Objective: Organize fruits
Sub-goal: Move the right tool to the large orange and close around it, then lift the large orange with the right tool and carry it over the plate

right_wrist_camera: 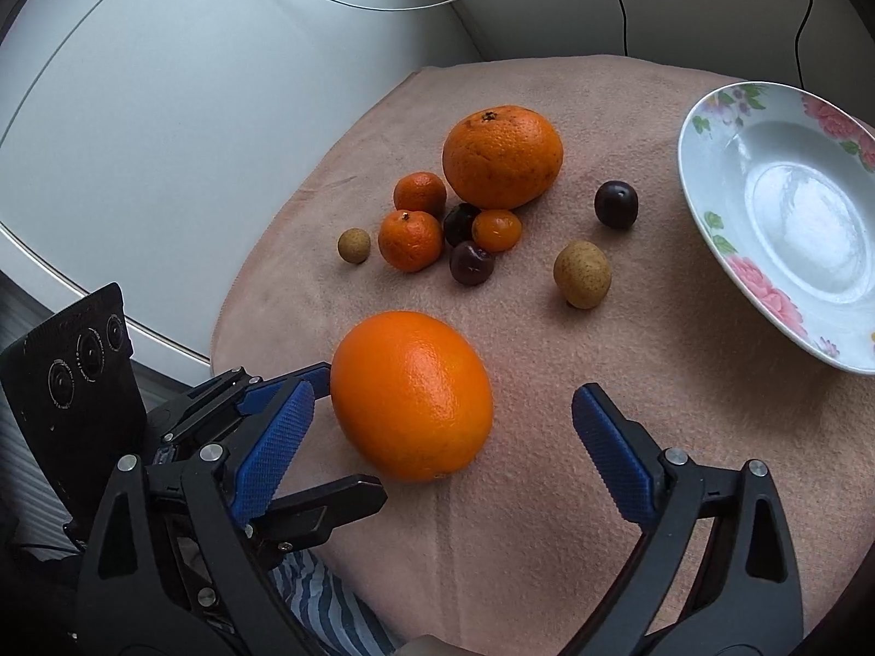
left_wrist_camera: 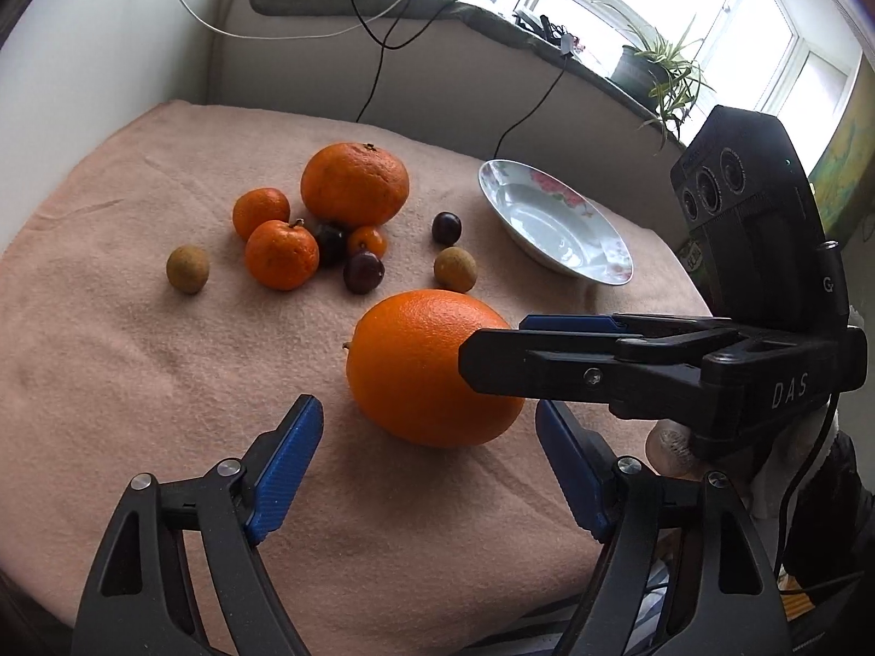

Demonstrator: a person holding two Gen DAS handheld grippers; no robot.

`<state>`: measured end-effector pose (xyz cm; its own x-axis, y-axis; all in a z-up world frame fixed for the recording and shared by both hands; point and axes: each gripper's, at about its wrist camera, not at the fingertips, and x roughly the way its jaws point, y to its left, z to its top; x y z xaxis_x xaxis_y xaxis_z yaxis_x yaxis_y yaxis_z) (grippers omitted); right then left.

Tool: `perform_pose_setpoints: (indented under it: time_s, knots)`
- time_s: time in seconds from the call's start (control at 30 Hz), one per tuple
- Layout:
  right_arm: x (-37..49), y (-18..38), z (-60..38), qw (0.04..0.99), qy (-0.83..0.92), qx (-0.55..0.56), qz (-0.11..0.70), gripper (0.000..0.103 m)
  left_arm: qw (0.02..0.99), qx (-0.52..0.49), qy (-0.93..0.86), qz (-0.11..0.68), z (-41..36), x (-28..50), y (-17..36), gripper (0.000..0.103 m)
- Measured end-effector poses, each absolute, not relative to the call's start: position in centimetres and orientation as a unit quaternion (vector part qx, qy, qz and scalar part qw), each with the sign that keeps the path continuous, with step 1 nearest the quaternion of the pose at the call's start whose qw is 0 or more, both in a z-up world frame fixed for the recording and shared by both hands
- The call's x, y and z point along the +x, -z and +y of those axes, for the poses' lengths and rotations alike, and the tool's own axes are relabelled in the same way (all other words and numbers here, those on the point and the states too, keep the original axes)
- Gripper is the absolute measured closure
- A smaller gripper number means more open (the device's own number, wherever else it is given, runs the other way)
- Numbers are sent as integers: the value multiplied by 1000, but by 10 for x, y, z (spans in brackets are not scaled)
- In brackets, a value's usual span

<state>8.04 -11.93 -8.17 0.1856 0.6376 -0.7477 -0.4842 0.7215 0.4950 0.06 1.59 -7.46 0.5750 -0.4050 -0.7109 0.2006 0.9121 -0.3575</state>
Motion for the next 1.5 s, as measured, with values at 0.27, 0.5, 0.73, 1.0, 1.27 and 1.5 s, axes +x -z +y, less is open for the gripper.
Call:
perform_pose_setpoints:
  time_s: [0.27,0.5,0.73,1.0,1.27,1.5]
  knots:
    - [80,84,-105,759,-376,55,528,16,872,-121,180,439,14,7,82,32]
    - [82,88,-102,746,-387,59,539,29,869,-119,189,442,12,12,85,34]
    - [82,86,-103,747,-387,63,536,31,870,-114,188,441,14,11,85,34]
    - [78,84,-105,754,-383,59,530,31,871,-108,188,441,9,11,83,34]
    - [78,72,-120,768,-373,69,517,31,873,-92,201,434,-2,14,74,34]
    - [80,59,-145,784,-359,75,500,31,875,-75,222,423,-19,24,62,34]
